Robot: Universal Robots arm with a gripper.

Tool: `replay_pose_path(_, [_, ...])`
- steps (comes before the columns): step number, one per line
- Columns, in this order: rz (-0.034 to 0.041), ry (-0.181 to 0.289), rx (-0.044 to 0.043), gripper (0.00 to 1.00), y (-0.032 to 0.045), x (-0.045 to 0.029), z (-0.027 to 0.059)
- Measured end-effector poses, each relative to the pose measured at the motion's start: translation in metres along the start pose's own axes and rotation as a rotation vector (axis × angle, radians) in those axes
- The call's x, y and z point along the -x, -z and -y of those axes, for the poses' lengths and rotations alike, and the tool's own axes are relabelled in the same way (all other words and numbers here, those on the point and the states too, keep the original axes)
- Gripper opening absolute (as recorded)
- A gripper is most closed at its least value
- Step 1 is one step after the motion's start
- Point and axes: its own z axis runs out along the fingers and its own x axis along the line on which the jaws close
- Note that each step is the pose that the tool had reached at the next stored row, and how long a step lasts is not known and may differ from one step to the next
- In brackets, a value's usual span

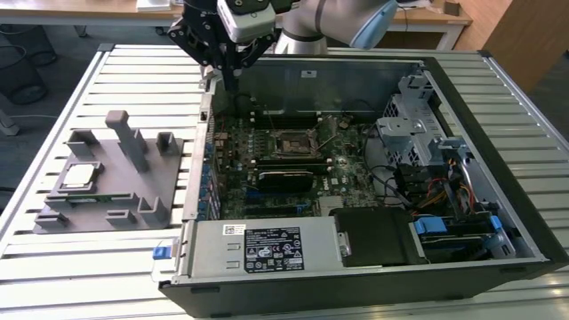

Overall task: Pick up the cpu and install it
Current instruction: 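Reach for the cpu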

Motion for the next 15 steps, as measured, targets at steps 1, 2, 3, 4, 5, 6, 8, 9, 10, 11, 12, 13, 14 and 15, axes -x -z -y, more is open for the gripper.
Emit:
replay_pose_path(1, [-0.0001, 0.0, 0.0, 0.11, -0.0001, -0.0008, 0.0001])
replay_pose_path(2, [-0.0001, 0.0, -0.0001, 0.11, -0.0002, -0.0016, 0.0001])
replay_pose_path(3, [-0.0002, 0.0, 0.0, 0.11, -0.0002, -0.0024, 0.0002])
replay_pose_path(4, [-0.0002, 0.0, 0.0001, 0.11, -0.0004, -0.0032, 0.0002])
replay_pose_path(5, [-0.0003, 0.0, 0.0, 0.11, -0.0004, -0.0039, 0.0003])
replay_pose_path(6, [-0.0003, 0.0, 0.0, 0.11, -0.0005, -0.0046, 0.0004])
replay_pose_path(8, [-0.0004, 0.0, 0.0, 0.11, -0.0006, -0.0061, 0.0005])
replay_pose_path(9, [-0.0004, 0.0, 0.0, 0.11, -0.0007, -0.0069, 0.0005])
replay_pose_path(10, [-0.0005, 0.0, -0.0001, 0.11, -0.0007, -0.0078, 0.0006])
replay_pose_path(11, [-0.0005, 0.0, -0.0001, 0.11, -0.0008, -0.0088, 0.0007])
replay_pose_path(12, [-0.0004, 0.0, 0.0, 0.11, -0.0009, -0.0098, 0.0008])
replay_pose_path(13, [-0.0004, 0.0, 0.0, 0.11, -0.001, -0.0108, 0.0009])
replay_pose_path(14, [-0.0005, 0.0, -0.0001, 0.11, -0.001, -0.0118, 0.0009])
replay_pose_path(15, [-0.0004, 0.0, 0.0, 0.11, -0.0012, -0.0126, 0.001])
